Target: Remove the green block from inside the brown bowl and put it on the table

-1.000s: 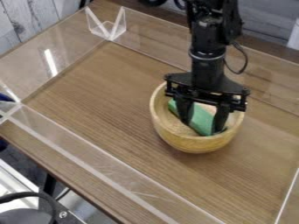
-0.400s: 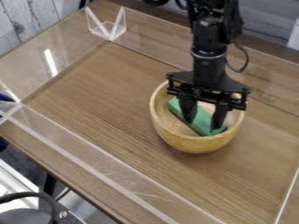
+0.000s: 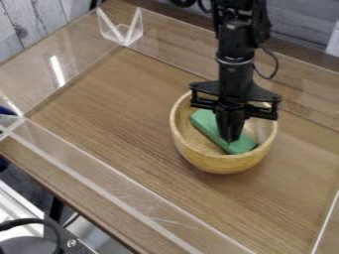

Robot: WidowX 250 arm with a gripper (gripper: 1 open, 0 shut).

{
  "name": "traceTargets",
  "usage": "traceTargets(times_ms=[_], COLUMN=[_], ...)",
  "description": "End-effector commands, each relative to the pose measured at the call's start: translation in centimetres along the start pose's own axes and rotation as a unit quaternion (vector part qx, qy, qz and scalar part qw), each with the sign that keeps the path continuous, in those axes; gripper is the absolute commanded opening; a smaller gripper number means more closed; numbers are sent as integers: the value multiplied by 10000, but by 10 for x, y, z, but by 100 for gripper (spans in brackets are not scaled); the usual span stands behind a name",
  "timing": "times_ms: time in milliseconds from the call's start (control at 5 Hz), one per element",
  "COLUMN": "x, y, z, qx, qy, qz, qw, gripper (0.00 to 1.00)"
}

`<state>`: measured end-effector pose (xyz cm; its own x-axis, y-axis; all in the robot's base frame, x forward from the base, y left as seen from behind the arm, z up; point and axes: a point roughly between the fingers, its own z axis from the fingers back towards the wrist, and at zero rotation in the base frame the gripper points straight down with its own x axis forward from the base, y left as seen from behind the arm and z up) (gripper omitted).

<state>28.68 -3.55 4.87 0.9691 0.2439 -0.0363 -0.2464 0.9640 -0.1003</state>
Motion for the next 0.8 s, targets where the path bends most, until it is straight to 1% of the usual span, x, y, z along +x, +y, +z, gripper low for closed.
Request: traceTargets(times_ms=[0,200,400,600], x=[14,21,30,42], y=[-2,-1,9,34], z=[28,49,68,87], qx=[-138,-250,-233,-258], qy=[-330,-453,-487,-516], qz=[146,341,248,283], qw=[9993,9981,9982,9979], gripper=[0,0,0,0])
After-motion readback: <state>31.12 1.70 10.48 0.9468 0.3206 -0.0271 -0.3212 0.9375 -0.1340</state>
